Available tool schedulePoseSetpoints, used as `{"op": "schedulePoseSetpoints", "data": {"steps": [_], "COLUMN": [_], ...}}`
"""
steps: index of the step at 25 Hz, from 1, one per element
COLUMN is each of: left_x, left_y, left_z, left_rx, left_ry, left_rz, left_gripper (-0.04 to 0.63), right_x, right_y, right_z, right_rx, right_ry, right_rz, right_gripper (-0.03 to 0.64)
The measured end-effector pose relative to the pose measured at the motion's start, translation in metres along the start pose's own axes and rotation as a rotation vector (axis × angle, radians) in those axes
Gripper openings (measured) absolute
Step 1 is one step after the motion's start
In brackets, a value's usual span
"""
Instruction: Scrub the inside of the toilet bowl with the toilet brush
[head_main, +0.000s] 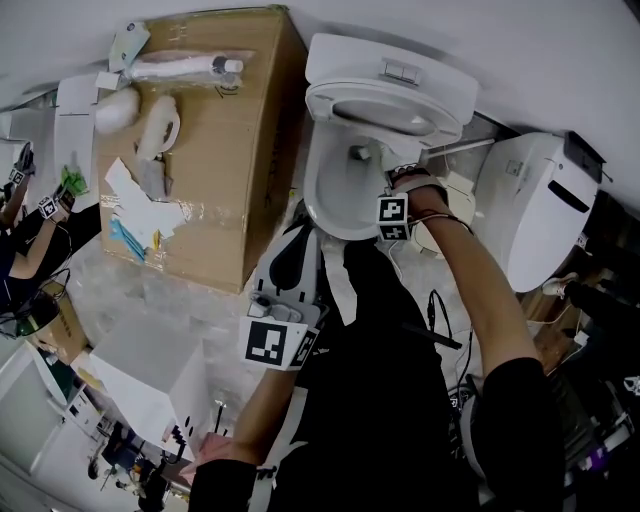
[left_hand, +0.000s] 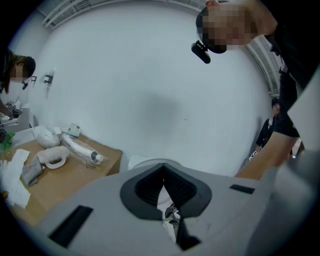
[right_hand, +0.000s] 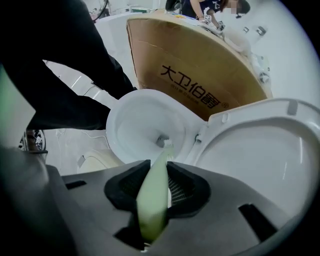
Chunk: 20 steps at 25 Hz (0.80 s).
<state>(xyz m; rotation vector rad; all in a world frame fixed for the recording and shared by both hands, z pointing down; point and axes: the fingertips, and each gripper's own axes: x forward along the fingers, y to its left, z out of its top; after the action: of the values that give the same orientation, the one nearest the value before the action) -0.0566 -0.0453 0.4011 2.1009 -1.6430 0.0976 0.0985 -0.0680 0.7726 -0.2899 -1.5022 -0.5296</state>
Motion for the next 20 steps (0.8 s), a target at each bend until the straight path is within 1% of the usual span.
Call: {"op": "schedulePoseSetpoints", "data": {"steps": [3,7,8,9,10,11,13,15,17,20], "left_x": [-0.003,-0.007,-0.008,-0.009,-0.01,-0.012,-0.014,-0.016,-0.016,-0.016], "left_y": [0.003,0.005,0.006,0.007,0.008,0.009,0.012,0.014,0.015,0.018], "left_z": [0.0,-0.001,-0.001,0.0,0.0,0.001,0.0,0.0,0.001,0.005], "left_rx": [-0.007,-0.012,-0.012,-0.01,-0.008,-0.006,-0.002,0.007,0.018,0.035], "left_ry": [0.001,0.008,0.009,0.011,0.012,0.014,0.021,0.031,0.041,0.053], "left_rz": [0.003,-0.006,-0.011,-0.018,-0.027,-0.038,-0.063,-0.096,-0.132,-0.187], "left_gripper": [0.008,0.009,0.008,0.009,0.008,0.009,0.009,0.008,0.009,0.008], "right_x": [-0.005,-0.01,-0.011,-0.012,-0.013,-0.014,-0.02,-0.027,-0.033,-0.039], "right_y": [-0.011,-0.017,-0.016,-0.016,-0.015,-0.014,-0.012,-0.008,-0.004,0.004], "right_z": [0.01,0.023,0.026,0.029,0.031,0.034,0.039,0.042,0.042,0.033], "right_rx": [-0.062,-0.206,-0.226,-0.219,-0.184,-0.123,0.057,0.313,0.642,1.202], "right_ry": [-0.004,0.008,0.011,0.011,0.007,-0.001,-0.027,-0.07,-0.124,-0.205], "right_rz": [-0.028,-0.069,-0.076,-0.077,-0.073,-0.064,-0.042,-0.007,0.035,0.076], "right_gripper": [0.112,0.112,0.112,0.112,0.112,0.112,0.112,0.112,0.112,0.112]}}
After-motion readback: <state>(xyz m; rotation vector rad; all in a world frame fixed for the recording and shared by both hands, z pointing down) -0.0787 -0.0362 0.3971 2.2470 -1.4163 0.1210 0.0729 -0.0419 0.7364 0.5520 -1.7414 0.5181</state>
